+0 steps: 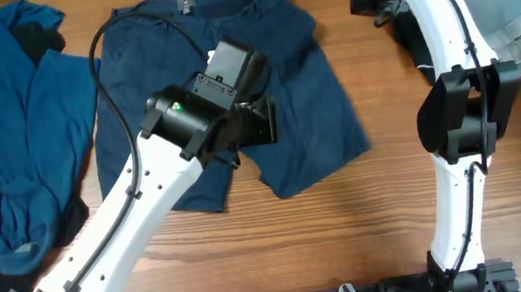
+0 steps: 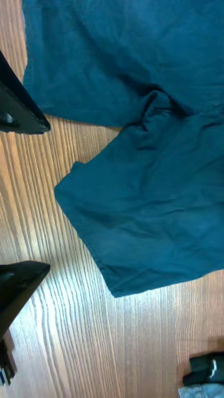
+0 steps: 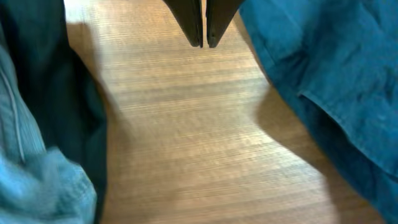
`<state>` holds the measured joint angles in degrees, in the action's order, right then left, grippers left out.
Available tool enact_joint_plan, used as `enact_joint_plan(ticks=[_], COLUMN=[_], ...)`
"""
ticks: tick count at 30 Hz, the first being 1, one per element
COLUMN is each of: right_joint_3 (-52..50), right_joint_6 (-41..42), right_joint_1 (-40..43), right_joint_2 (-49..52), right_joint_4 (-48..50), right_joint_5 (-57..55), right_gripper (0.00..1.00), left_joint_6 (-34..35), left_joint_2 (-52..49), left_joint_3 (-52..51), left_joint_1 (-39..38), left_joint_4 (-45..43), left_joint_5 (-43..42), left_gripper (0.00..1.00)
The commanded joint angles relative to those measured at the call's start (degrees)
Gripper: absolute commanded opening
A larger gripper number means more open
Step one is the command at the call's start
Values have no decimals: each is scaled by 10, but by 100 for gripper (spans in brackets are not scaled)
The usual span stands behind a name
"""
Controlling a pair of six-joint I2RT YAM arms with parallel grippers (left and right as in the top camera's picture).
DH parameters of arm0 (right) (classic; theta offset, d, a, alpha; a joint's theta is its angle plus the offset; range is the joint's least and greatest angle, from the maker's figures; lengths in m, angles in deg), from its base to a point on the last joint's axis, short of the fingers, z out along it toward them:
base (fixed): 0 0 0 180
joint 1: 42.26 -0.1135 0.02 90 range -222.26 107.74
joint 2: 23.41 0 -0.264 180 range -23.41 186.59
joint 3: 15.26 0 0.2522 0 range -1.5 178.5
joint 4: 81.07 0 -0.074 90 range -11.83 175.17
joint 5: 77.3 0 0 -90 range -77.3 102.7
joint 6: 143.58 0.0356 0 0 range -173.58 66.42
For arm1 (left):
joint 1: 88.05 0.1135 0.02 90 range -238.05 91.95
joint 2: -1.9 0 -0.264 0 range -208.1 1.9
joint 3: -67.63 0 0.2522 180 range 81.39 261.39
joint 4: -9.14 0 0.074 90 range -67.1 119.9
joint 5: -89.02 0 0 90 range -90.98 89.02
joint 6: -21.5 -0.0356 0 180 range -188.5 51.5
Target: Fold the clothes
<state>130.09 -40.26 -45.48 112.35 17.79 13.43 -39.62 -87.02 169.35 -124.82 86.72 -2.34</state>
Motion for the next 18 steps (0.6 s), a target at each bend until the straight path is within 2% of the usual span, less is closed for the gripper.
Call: enact_joint_plan(ticks=[1,2,5,7,12,17,18], right_joint_3=[2,2,2,2,2,2,2], right_joint_6=[-55,-98,-122,-133,-132,-119,-106], right_joint_1=[4,2,-11,-24,-61,-101,-104], right_joint_2=[-16,-19,-5,8,57,134,151], right_joint_4=[1,25,98,161,311,412,427], right_joint_5=[92,148,171,195,208,208,208], right_gripper=[16,44,74,83,89,89,85], left_joint_6=[5,5,5,5,5,5,5], left_joint_2=[-11,-17,-28,-28,-28,-28,-28], left_joint_3=[1,1,1,1,1,1,1], left_joint_1=[3,3,3,3,3,3,3], left_joint_4=[-2,-2,-2,-5,-3,3,7], left_joint_5=[8,8,8,10,10,23,23], left_gripper=[66,66,66,66,65,69,69])
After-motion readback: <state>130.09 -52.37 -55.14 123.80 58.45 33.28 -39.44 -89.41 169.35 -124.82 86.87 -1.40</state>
